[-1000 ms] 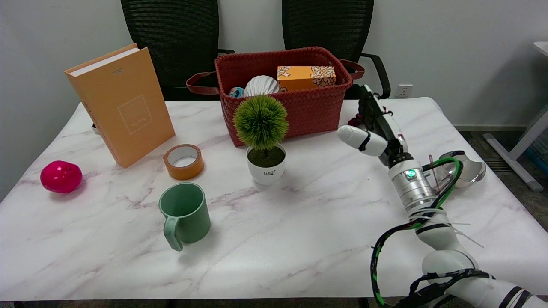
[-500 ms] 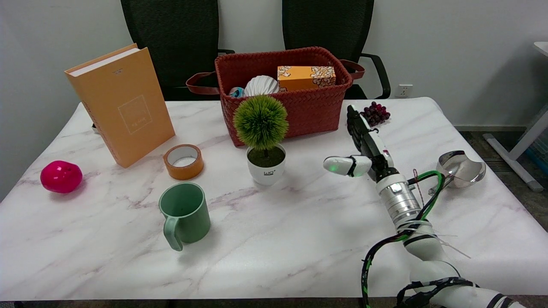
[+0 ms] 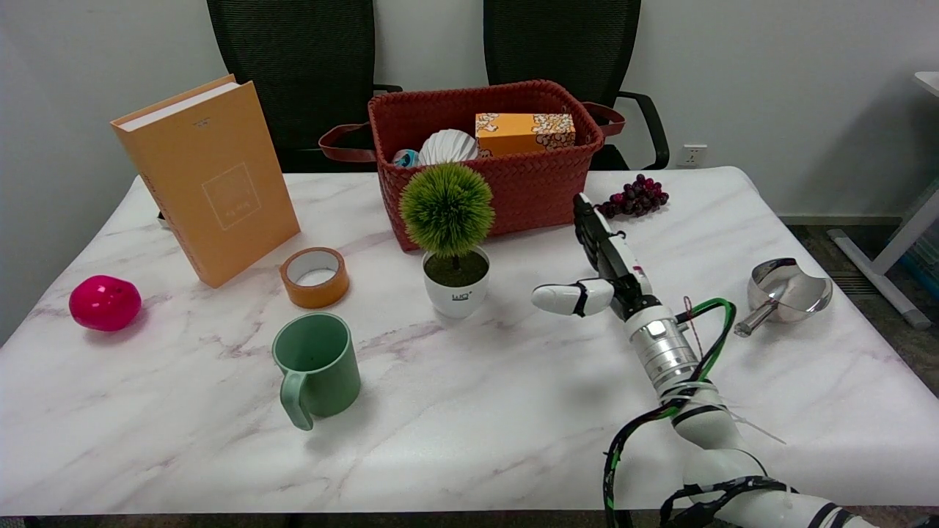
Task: Pick up the potted plant.
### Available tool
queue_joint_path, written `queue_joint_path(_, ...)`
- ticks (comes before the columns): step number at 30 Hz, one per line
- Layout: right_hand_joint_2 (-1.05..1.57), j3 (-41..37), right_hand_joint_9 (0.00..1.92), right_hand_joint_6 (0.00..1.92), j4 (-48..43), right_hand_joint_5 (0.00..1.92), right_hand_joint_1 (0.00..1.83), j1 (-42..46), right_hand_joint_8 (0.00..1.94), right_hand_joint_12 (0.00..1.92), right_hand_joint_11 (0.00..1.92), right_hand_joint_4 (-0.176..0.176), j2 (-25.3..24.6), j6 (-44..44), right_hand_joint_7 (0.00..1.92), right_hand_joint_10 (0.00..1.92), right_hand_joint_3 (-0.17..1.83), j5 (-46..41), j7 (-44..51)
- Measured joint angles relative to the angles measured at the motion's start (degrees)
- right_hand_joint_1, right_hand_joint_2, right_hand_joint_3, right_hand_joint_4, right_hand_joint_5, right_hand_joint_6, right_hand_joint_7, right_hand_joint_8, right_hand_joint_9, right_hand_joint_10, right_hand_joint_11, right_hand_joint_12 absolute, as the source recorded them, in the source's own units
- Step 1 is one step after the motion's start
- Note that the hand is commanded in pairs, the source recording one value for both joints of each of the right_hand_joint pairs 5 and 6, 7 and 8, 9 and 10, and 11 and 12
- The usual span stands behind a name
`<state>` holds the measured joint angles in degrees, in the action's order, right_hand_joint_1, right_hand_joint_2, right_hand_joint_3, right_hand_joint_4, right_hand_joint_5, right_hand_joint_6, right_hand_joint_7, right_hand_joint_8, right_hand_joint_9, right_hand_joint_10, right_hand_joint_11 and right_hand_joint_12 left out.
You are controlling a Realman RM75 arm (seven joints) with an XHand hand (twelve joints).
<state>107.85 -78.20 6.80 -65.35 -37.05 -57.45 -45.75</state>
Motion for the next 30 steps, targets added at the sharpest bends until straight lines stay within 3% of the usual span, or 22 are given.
queue_joint_path(30, -0.18, 3.66, 0.0, 0.0, 8.08, 0.0, 1.06, -8.62, 0.0, 0.0, 0.0, 0.0, -6.54, 5.21, 0.0, 0.0, 0.56, 0.5, -0.07)
